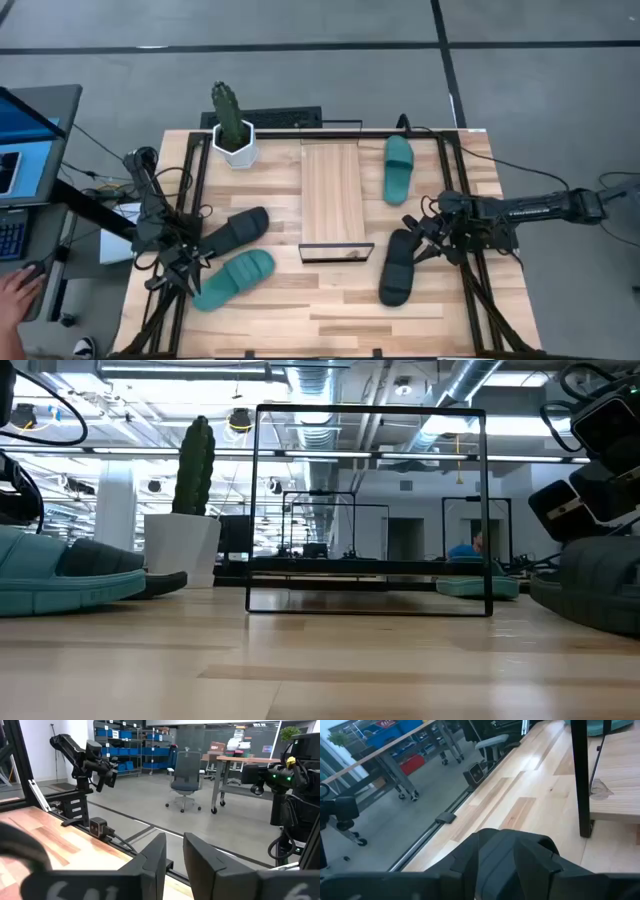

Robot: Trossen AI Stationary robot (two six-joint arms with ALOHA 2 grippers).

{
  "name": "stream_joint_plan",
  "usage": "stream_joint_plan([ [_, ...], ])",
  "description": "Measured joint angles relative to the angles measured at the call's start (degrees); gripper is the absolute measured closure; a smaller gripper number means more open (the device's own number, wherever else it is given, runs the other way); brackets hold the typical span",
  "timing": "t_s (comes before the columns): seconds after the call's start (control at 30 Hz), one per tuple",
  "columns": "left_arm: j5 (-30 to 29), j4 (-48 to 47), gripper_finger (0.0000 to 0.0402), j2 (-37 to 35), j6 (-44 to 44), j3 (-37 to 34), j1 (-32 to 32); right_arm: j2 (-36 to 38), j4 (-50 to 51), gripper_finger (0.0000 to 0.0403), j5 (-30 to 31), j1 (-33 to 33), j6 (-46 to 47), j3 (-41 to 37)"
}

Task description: Pick and place slides into the shelf

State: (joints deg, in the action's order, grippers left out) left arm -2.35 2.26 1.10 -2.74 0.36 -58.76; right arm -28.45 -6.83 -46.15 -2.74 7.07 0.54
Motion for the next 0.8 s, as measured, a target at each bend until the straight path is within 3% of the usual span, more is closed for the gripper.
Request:
stream_joint_plan([
  [0.8,0.0,0.0,0.0346,0.0,0.0,0.0,0.0,0.0,0.0,0.0289,0.0,0.0,0.0,0.0],
])
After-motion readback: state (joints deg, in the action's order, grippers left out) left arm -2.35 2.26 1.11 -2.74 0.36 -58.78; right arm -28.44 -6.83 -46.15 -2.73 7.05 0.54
